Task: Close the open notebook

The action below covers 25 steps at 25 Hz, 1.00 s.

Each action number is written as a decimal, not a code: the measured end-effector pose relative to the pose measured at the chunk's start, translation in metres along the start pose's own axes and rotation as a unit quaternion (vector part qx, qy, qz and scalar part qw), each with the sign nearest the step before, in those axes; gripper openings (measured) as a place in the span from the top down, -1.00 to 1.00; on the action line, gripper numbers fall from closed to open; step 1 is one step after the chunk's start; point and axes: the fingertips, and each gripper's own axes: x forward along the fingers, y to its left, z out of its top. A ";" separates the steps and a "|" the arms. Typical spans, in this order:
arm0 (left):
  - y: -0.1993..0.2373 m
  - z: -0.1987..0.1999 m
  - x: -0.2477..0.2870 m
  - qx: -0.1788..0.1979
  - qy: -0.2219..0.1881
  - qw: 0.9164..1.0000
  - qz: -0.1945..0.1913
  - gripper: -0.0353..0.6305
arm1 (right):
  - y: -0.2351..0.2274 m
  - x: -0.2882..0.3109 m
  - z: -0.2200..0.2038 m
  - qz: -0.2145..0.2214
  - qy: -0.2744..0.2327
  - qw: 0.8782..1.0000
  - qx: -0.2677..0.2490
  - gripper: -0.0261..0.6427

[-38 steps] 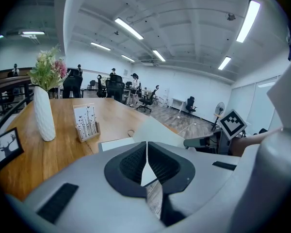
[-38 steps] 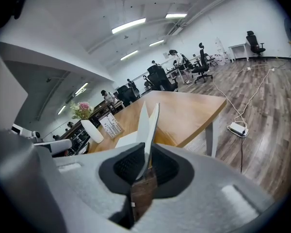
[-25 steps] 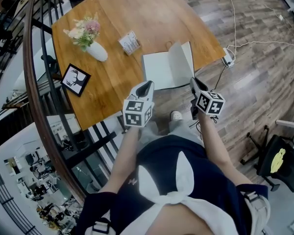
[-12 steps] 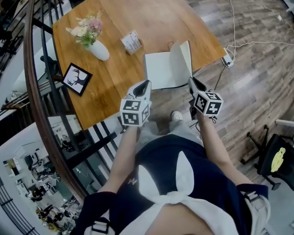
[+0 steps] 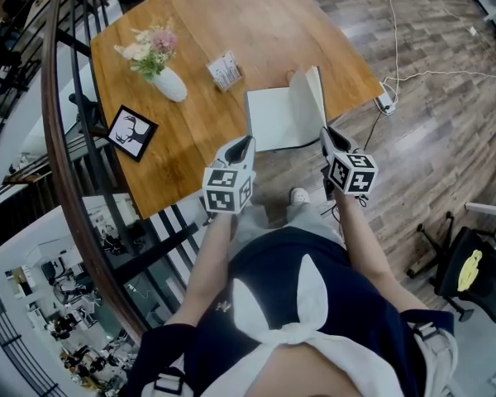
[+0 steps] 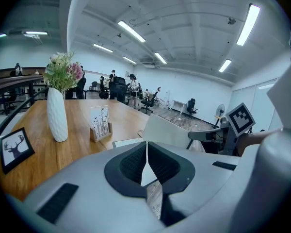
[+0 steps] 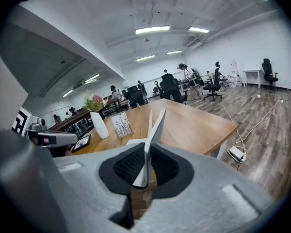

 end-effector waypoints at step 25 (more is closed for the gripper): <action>0.003 -0.007 0.003 -0.010 0.005 1.000 0.004 0.82 | 0.036 0.011 -0.007 0.037 0.011 0.998 -0.059 0.81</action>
